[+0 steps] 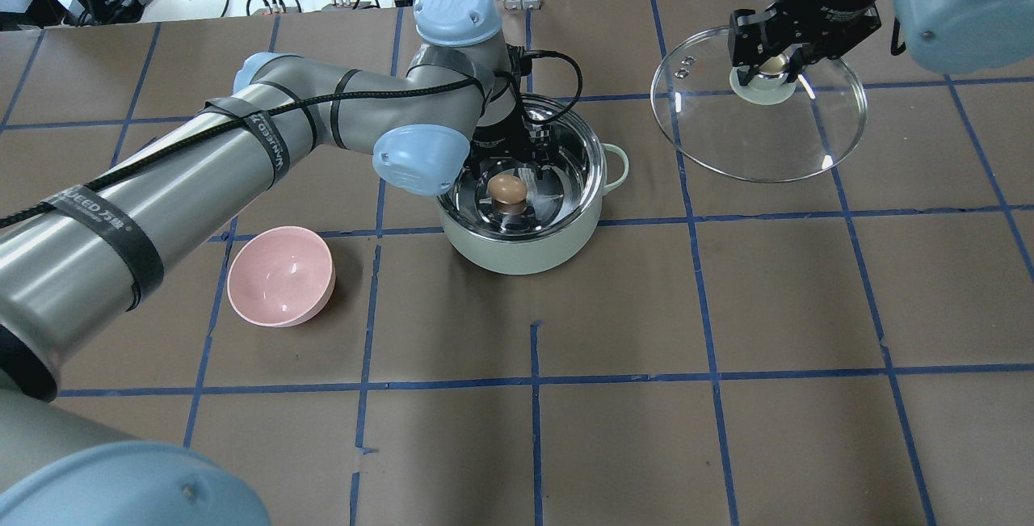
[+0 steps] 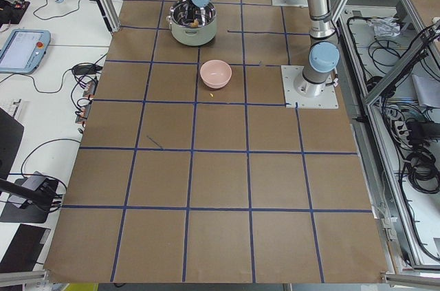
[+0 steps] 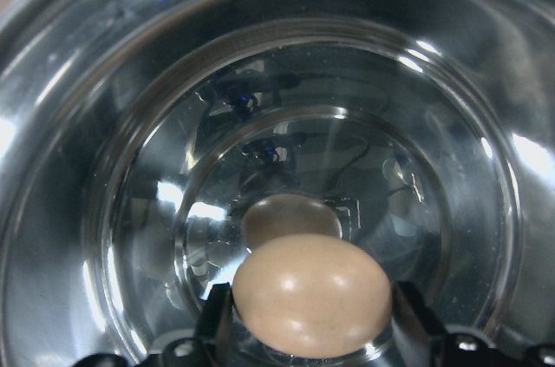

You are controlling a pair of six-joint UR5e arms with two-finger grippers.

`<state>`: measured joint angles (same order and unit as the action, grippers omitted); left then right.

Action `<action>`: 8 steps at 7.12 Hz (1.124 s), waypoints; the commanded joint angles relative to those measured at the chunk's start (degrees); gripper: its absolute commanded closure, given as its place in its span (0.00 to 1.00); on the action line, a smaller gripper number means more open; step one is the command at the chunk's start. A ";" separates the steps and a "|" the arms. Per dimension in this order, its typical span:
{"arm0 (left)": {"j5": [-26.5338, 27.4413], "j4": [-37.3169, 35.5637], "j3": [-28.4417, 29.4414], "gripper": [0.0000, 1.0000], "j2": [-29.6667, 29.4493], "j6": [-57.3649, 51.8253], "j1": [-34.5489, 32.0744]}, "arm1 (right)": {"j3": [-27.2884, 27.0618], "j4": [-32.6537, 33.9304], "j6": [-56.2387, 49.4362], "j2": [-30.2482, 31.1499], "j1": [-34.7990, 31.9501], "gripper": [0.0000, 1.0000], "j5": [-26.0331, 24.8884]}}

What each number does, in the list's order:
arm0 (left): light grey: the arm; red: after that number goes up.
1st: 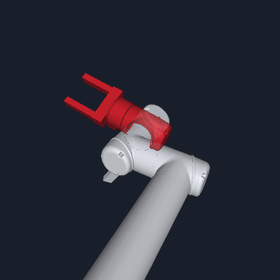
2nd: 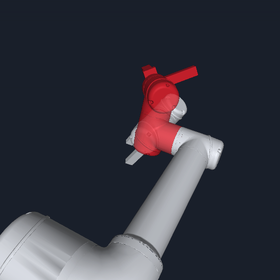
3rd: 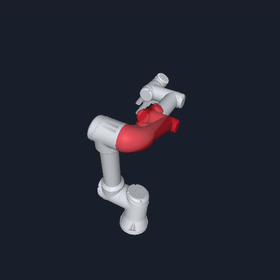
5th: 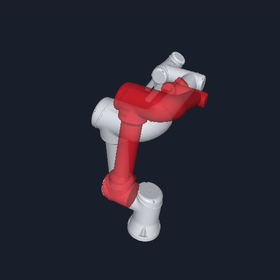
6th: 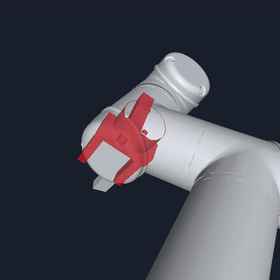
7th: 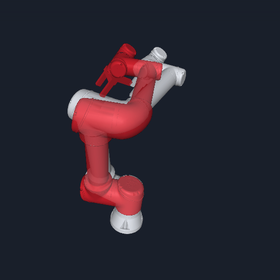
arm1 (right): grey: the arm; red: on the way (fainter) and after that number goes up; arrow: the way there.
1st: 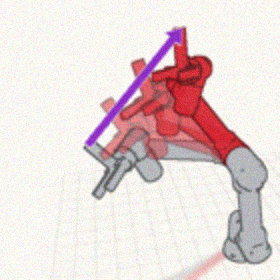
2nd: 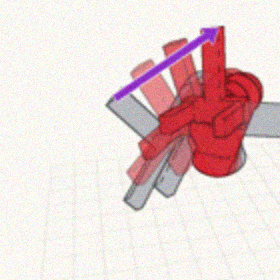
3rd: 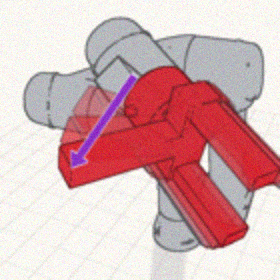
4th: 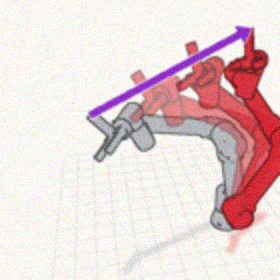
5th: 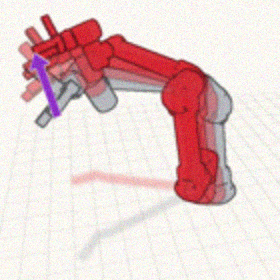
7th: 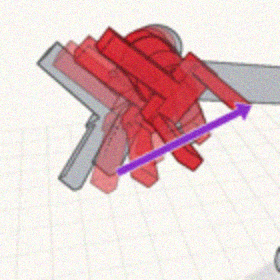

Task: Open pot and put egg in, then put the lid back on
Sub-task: 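Carry the egg over the pot and lower it inside with the left gripper, then open the left gripper and withdraw it from the pot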

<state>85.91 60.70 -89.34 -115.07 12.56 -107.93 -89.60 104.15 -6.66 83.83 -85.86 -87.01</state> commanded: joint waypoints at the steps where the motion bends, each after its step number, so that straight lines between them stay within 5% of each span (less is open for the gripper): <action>1: 0.31 9.71 0.40 0.00 8.06 -1.03 1.05 | -0.66 0.00 0.59 0.54 -0.62 0.60 0.09; 4: 3.19 28.10 2.14 0.00 20.02 -3.85 6.14 | -1.37 0.87 9.70 0.38 -5.78 0.68 -0.35; 5: 3.91 34.59 3.37 0.00 23.71 -4.46 9.28 | -1.45 5.67 16.43 -0.76 -9.47 0.68 -0.09; 8: 6.37 32.22 0.84 0.00 25.68 -10.62 15.03 | -1.10 17.35 33.06 -8.91 -23.09 0.68 -2.71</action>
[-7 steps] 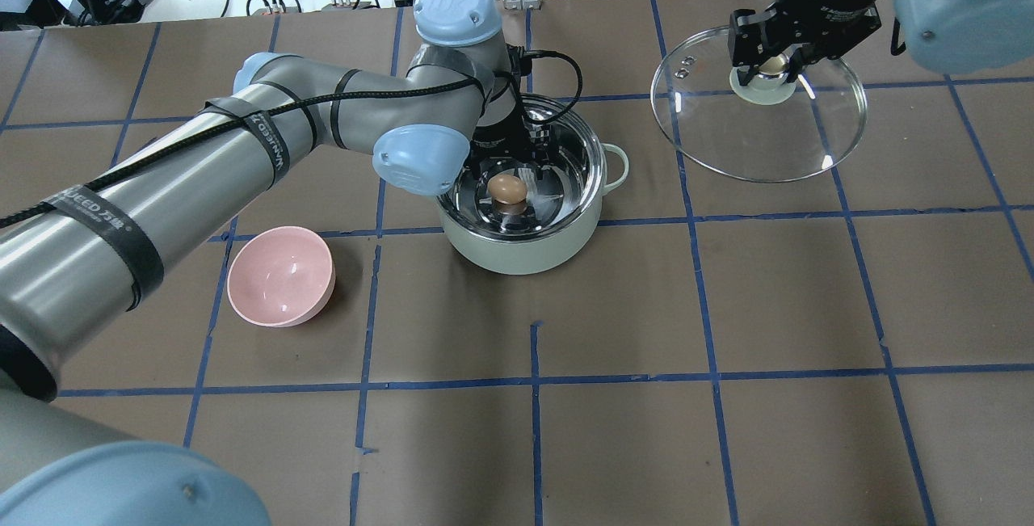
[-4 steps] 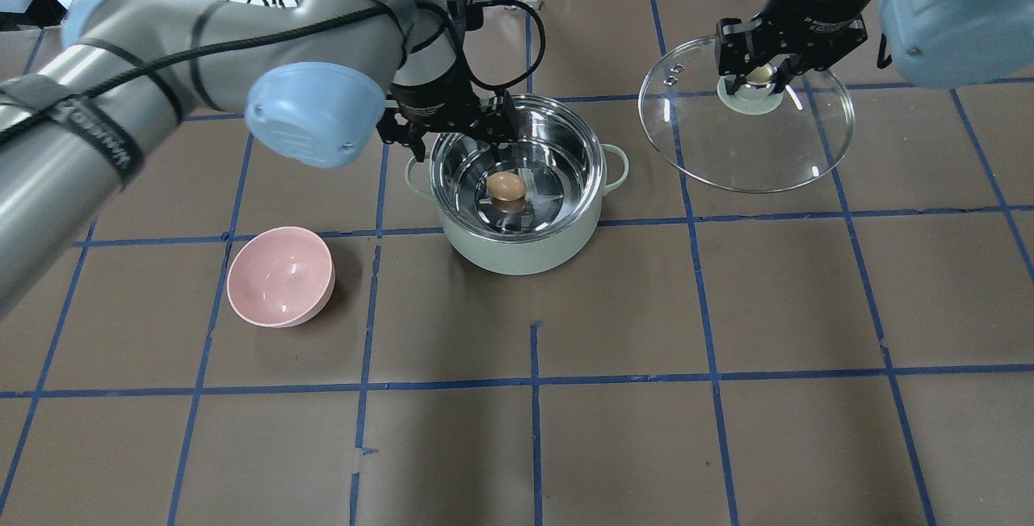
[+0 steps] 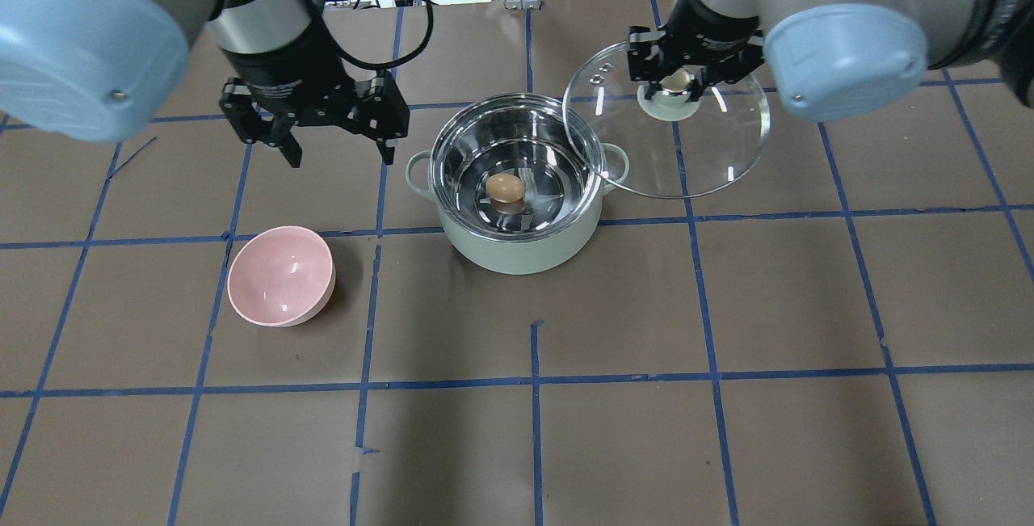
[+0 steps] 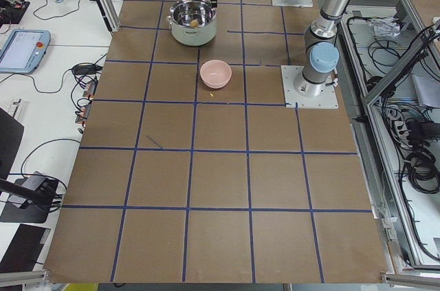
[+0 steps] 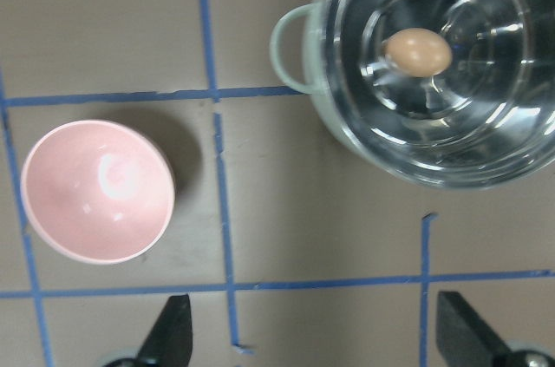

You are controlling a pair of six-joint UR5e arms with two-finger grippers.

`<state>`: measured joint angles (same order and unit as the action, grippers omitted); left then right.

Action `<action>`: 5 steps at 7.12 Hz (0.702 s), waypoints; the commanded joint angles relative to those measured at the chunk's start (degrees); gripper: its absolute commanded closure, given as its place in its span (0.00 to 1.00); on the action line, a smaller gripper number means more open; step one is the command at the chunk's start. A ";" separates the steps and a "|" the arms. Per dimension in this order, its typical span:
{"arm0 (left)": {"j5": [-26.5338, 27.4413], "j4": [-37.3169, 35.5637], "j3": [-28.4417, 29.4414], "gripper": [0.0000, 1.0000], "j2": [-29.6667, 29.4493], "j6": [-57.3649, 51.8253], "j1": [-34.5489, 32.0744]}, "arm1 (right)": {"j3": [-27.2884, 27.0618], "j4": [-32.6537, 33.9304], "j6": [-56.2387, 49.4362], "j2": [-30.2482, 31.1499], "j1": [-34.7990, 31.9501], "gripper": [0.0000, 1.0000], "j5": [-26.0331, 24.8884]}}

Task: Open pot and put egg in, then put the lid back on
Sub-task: 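Carry the glass lid back over the pot with the right gripper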

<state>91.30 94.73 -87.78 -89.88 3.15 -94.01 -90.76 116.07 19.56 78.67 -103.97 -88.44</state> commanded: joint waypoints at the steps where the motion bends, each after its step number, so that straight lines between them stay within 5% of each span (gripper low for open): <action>1: 0.90 -3.57 -2.20 0.00 0.67 -0.87 1.37 | 0.58 6.96 10.98 -6.05 -7.45 0.68 -1.39; 5: 0.20 -7.19 -2.66 0.00 0.85 -1.65 1.37 | 2.78 8.47 14.72 -10.20 -10.38 0.68 -1.48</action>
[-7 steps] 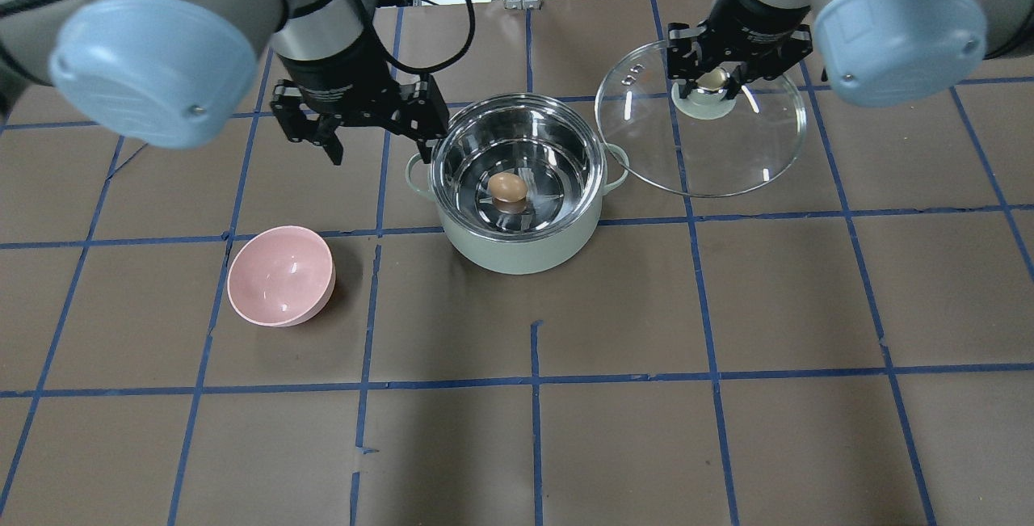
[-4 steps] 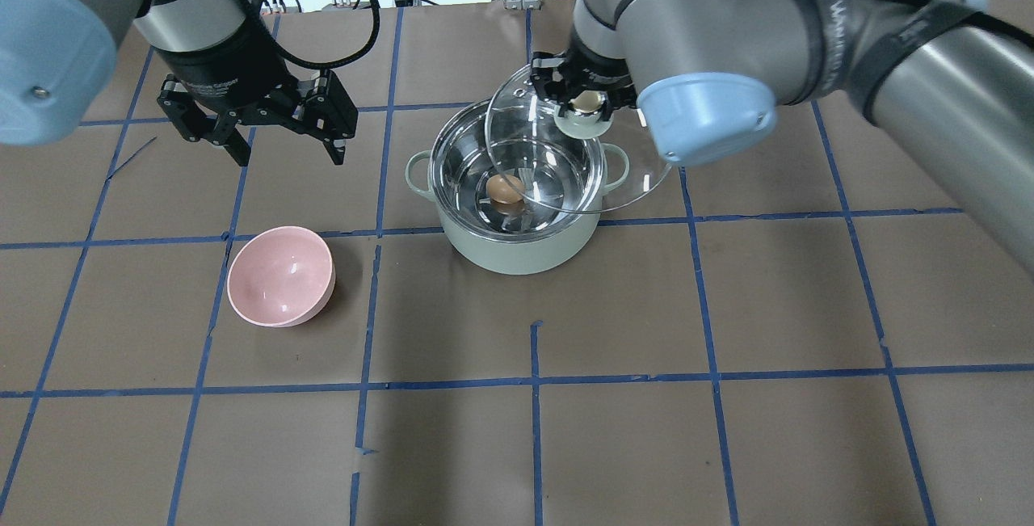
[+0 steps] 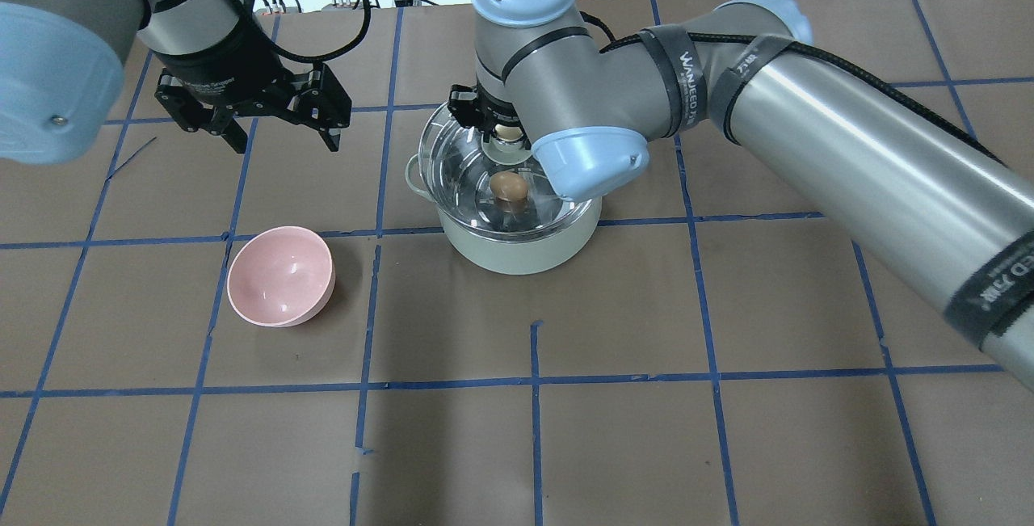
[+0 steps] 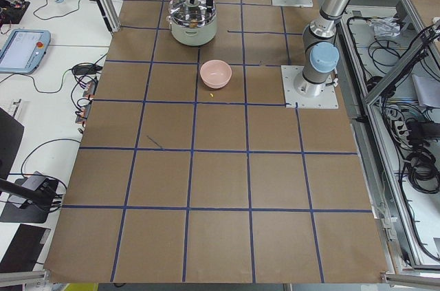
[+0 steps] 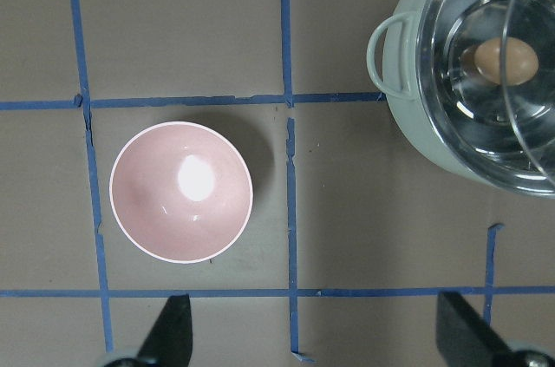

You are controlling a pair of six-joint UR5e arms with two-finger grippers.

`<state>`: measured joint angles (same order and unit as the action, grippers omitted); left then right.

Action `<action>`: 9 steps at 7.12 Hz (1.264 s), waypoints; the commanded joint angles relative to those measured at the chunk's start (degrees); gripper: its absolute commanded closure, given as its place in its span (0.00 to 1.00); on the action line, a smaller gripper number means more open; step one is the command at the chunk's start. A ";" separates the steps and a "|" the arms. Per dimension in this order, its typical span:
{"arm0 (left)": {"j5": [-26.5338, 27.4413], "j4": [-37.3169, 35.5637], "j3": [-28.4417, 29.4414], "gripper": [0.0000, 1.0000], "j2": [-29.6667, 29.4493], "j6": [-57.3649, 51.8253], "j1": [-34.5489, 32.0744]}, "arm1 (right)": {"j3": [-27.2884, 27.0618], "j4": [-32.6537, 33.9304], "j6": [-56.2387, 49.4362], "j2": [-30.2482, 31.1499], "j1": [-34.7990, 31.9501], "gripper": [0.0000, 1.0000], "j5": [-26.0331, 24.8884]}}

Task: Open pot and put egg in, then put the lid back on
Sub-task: 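Carry the glass lid back over the pot with the right gripper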

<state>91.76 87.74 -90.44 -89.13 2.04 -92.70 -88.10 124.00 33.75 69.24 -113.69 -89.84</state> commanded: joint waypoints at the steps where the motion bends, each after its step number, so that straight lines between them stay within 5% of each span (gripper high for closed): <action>1: -0.35 -0.20 -0.09 0.00 0.10 -0.64 0.15 | 0.13 0.54 -0.26 -0.86 -0.57 0.68 -0.08; 9: -0.53 0.32 0.09 0.00 0.27 -0.64 -0.46 | -0.67 0.46 -9.76 -0.33 0.66 0.67 0.01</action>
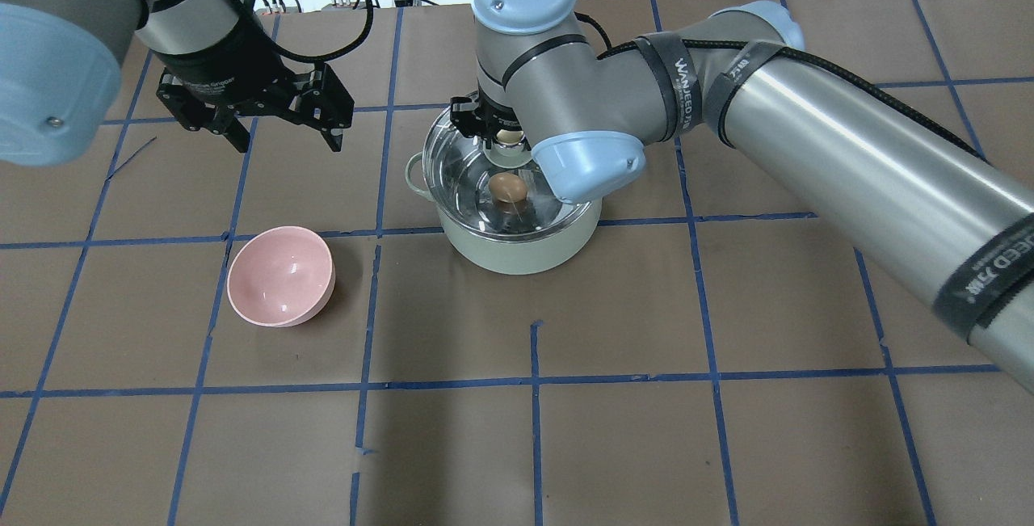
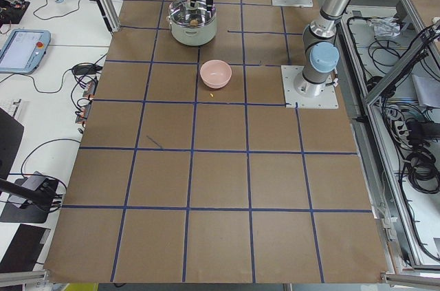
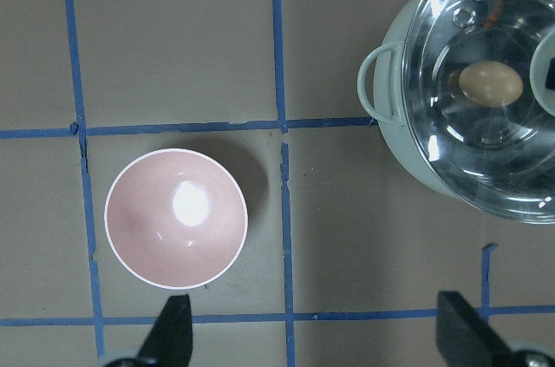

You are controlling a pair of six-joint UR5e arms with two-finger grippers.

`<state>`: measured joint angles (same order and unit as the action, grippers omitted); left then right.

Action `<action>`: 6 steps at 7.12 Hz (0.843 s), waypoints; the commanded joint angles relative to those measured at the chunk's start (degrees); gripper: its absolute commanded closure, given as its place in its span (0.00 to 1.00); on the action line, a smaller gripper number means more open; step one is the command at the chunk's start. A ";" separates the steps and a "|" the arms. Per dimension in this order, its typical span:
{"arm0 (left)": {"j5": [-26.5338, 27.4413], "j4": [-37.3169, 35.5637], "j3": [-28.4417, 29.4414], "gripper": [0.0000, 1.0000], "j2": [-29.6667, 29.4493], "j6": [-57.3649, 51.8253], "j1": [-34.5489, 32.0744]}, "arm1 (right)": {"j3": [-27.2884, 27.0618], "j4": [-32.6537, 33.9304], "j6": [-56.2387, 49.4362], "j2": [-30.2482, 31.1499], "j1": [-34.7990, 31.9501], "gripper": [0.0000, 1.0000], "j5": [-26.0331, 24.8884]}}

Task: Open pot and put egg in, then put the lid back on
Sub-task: 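Carry the glass lid back over the pot with the right gripper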

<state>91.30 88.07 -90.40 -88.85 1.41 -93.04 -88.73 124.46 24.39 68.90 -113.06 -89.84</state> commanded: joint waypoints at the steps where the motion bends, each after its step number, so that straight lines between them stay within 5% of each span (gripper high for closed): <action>1: 0.01 0.00 0.05 0.00 0.00 0.00 -0.13 | -0.13 -0.01 -0.40 0.09 0.04 0.67 0.01; 6: 0.10 -0.09 0.23 0.00 0.08 0.00 0.14 | -0.39 -0.01 -0.66 0.00 0.04 0.65 0.10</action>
<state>91.40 88.04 -90.21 -88.85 1.41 -92.92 -88.98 124.45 23.74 68.91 -113.03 -89.74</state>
